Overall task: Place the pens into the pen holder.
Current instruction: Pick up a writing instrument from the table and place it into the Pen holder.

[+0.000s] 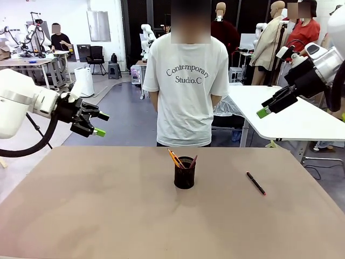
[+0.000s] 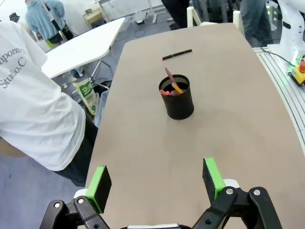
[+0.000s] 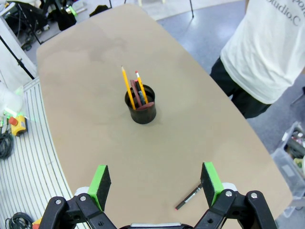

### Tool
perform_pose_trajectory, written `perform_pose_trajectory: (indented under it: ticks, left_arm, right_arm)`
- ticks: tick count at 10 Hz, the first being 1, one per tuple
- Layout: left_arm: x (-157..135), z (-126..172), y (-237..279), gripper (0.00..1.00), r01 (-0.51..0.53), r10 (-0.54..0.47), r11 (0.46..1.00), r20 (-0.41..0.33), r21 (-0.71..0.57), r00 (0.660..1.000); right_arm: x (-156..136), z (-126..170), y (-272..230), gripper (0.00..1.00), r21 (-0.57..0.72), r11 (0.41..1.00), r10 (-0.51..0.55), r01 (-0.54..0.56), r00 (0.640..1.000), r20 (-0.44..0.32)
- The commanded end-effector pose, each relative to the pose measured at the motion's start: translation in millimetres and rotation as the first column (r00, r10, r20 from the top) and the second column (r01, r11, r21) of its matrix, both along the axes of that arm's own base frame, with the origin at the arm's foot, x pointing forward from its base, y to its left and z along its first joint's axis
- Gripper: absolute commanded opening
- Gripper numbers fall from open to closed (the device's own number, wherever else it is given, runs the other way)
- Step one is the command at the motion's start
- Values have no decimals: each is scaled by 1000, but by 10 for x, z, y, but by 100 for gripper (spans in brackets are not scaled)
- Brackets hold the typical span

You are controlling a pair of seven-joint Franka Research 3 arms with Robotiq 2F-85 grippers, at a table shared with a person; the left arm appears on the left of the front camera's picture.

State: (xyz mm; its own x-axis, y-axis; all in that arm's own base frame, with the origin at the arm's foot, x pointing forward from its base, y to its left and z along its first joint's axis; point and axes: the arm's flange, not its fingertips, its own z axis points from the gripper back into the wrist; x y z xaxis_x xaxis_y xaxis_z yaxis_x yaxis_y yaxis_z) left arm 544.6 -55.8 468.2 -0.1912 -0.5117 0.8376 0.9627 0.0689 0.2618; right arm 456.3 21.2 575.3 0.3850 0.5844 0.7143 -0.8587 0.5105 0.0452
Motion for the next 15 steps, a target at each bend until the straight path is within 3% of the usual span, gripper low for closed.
perform_pose_trajectory:
  ticks: [1,3,5,8,11,13,14,15]
  left_arm:
    - [-4,-5,-4,100,4,-4,1000,8,-5,1000]
    - [-4,-5,-4,100,4,-4,1000,8,-5,1000]
    - [-4,-5,-4,100,4,-4,1000,8,-5,1000]
    - [-4,-5,-4,100,4,-4,1000,8,-5,1000]
    - [-4,-5,-4,100,4,-4,1000,8,-5,1000]
    - [-4,-5,-4,100,4,-4,1000,8,-5,1000]
    - [-4,-5,-4,100,4,-4,1000,8,-5,1000]
    - [-4,-5,-4,100,4,-4,1000,8,-5,1000]
  right_arm:
    - [0,0,0,100,0,1000,0,0,1000,0]
    - [298,-41,172,100,-129,991,-34,21,995,-93]
    - [475,-189,365,100,-335,942,-77,21,985,-155]
    - [527,-487,447,100,-536,841,-159,81,982,-100]
    - [472,-1011,308,100,-559,815,-250,152,963,-104]
    - [426,-1280,190,100,-546,821,-290,164,944,-154]
    - [423,-1292,78,100,-521,832,-305,191,942,-142]
    - [442,-1239,213,100,-549,827,-242,121,958,-153]
